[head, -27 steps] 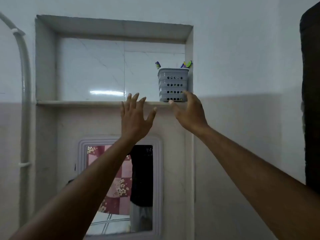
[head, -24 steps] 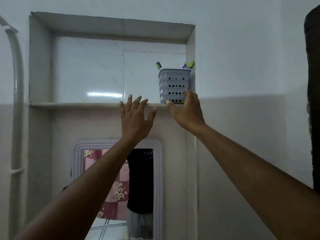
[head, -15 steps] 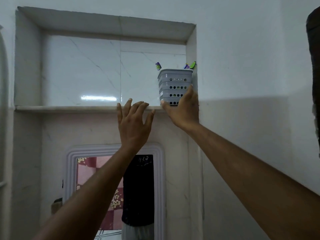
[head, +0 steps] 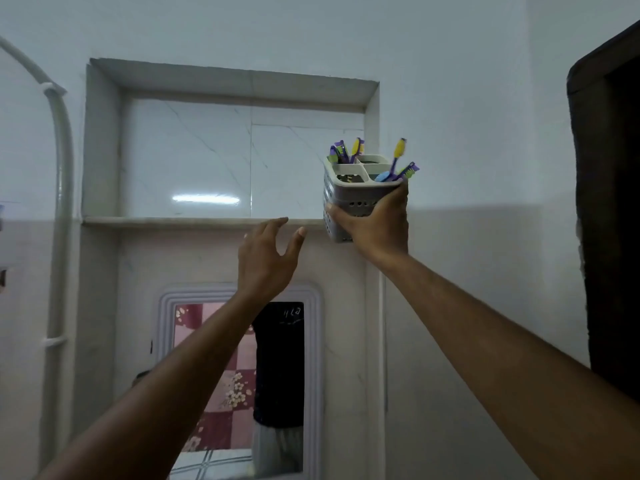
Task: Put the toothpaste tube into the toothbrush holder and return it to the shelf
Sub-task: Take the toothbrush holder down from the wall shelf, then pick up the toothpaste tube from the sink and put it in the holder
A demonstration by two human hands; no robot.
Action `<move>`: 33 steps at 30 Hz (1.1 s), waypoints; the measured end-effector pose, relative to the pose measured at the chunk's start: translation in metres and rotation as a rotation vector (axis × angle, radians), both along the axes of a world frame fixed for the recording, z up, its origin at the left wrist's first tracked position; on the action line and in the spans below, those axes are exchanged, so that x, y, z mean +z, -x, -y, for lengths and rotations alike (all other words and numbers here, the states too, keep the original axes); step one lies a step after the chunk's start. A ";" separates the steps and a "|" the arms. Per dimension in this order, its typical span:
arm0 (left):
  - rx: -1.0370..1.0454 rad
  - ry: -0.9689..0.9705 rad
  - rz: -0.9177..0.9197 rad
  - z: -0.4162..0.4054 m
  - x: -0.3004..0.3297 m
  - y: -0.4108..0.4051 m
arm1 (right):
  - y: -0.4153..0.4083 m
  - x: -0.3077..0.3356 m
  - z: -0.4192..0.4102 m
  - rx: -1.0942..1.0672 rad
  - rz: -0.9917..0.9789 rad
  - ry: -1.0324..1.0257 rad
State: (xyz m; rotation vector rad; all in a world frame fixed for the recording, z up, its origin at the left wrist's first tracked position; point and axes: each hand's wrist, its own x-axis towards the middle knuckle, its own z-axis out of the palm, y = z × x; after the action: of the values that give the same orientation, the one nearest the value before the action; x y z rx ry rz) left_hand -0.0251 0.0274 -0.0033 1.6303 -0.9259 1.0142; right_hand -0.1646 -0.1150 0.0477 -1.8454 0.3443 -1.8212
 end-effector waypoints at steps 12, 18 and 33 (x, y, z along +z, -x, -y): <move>0.005 -0.260 -0.155 -0.074 -0.080 0.113 | 0.089 -0.127 -0.051 0.058 -0.218 -0.101; 0.004 -0.376 -0.289 -0.108 -0.154 0.148 | 0.120 -0.218 -0.078 0.080 -0.361 -0.210; -0.054 -0.538 -0.707 -0.183 -0.386 0.106 | 0.109 -0.415 -0.116 0.135 -0.589 -0.426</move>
State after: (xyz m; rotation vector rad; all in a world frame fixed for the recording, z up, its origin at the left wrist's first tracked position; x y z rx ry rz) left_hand -0.1310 0.2100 -0.3893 2.1786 -0.7672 0.0897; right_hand -0.2735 0.0007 -0.3668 -1.9885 0.7326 -0.9832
